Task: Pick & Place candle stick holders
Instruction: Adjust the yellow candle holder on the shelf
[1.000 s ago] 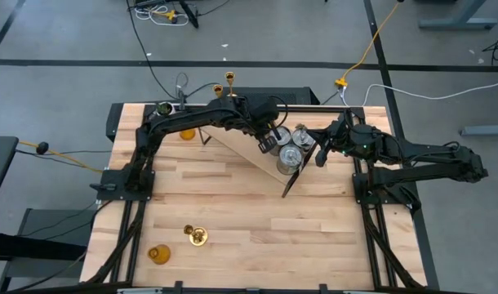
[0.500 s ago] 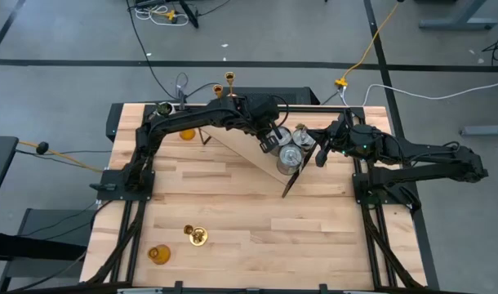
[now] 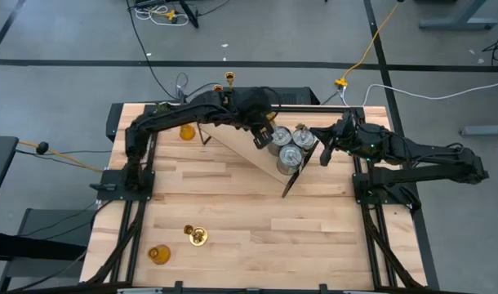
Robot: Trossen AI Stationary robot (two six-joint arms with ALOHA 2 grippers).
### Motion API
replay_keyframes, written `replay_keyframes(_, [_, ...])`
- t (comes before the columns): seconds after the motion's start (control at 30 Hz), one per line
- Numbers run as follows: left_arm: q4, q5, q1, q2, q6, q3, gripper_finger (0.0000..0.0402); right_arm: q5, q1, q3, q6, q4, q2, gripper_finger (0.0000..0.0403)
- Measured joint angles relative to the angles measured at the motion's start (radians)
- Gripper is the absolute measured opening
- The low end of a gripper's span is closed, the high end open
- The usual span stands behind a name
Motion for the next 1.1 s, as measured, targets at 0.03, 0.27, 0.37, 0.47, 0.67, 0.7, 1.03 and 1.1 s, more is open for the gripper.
replay_keyframes(0.03, [0.001, 0.008, -0.001, -0.013, 0.003, 0.000, 0.0004, -0.018, 0.003, 0.000, -0.016, 0.001, -0.010, 0.0003])
replay_keyframes(0.27, [0.036, 0.035, -0.010, -0.061, 0.017, 0.000, 0.0005, -0.186, 0.033, 0.000, -0.043, 0.031, -0.078, 0.0003])
replay_keyframes(0.37, [0.041, 0.034, -0.007, -0.076, 0.017, 0.000, 0.0005, -0.201, 0.050, -0.001, -0.024, 0.027, -0.115, 0.0003])
replay_keyframes(0.47, [0.041, 0.034, -0.006, -0.077, 0.017, 0.000, 0.0005, -0.241, 0.075, -0.008, -0.025, 0.045, -0.166, 0.0003])
replay_keyframes(0.67, [0.040, 0.035, -0.007, -0.081, 0.016, 0.000, 0.0005, -0.322, 0.116, -0.094, -0.029, 0.067, -0.256, 0.0003])
replay_keyframes(0.7, [0.040, 0.035, -0.007, -0.081, 0.016, 0.000, 0.0005, -0.322, 0.121, -0.114, -0.028, 0.088, -0.271, 0.0003])
replay_keyframes(1.03, [0.040, 0.072, -0.007, -0.081, 0.080, 0.000, 0.0005, -0.346, 0.167, -0.340, -0.026, 0.281, -0.394, 0.0003])
replay_keyframes(1.1, [0.040, 0.088, -0.008, -0.081, 0.098, 0.000, 0.0005, -0.373, 0.171, -0.371, -0.051, 0.293, -0.412, 0.0003])
